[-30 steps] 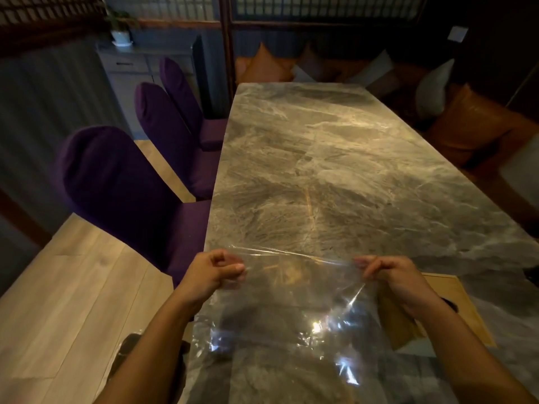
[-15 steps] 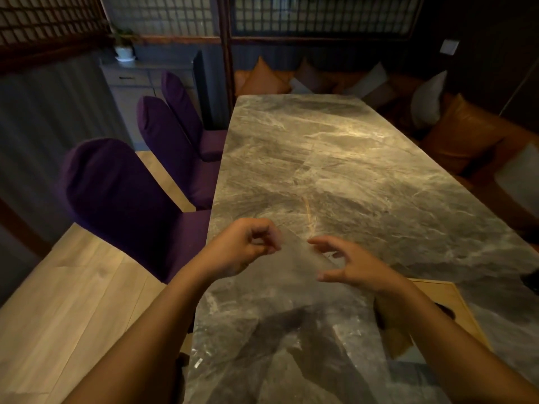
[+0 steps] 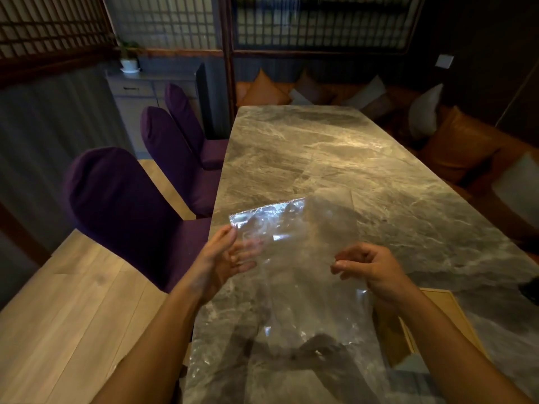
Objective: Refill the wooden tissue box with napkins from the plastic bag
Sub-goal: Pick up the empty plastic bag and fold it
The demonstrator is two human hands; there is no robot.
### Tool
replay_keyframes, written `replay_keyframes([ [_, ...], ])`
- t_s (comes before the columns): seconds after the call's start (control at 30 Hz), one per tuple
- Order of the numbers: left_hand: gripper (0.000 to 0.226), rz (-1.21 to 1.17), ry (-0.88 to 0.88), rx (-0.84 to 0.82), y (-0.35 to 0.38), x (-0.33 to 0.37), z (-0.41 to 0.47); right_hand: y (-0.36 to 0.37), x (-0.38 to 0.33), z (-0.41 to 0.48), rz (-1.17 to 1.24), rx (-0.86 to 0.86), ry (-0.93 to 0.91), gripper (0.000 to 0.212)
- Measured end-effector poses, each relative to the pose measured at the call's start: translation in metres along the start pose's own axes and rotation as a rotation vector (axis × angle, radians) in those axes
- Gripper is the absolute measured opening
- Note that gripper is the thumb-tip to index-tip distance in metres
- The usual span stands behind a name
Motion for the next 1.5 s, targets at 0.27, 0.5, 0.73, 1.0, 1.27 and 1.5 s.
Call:
replay_keyframes([
  [0.27,0.008,0.309,-0.084,0.052,0.031,-0.039,-0.010,-0.009,0.019,-0.010,0.087,0.127,0.021,0.016],
  [0.5,0.014,0.253,-0.037,0.082,0.027,-0.031,-0.011,-0.007,0.032,-0.020,0.197,0.048,0.104,0.030],
  [0.73,0.018,0.221,0.016,0.069,0.027,-0.018,-0.015,-0.010,0.034,-0.026,0.045,0.057,0.159,0.010],
  [1.0,0.017,0.269,0.094,0.036,0.037,0.003,-0.018,-0.016,0.027,-0.028,0.050,0.075,0.150,0.010],
  [1.27,0.016,0.213,-0.012,0.038,0.032,-0.006,-0.023,-0.018,0.035,-0.036,0.205,0.095,0.193,0.015],
  [1.5,0.021,0.280,-0.035,0.044,0.027,-0.011,-0.024,-0.016,0.043,-0.042,0.282,0.043,0.219,0.016],
])
Point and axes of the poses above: each hand's wrist, its own z-axis towards the middle knuckle, its own y-axis out of the palm, x = y × z, the point moved 10 cm from there along z, towards the middle knuckle, and after that the axes turned 9 degrees about -x, right-handed, at the moved point
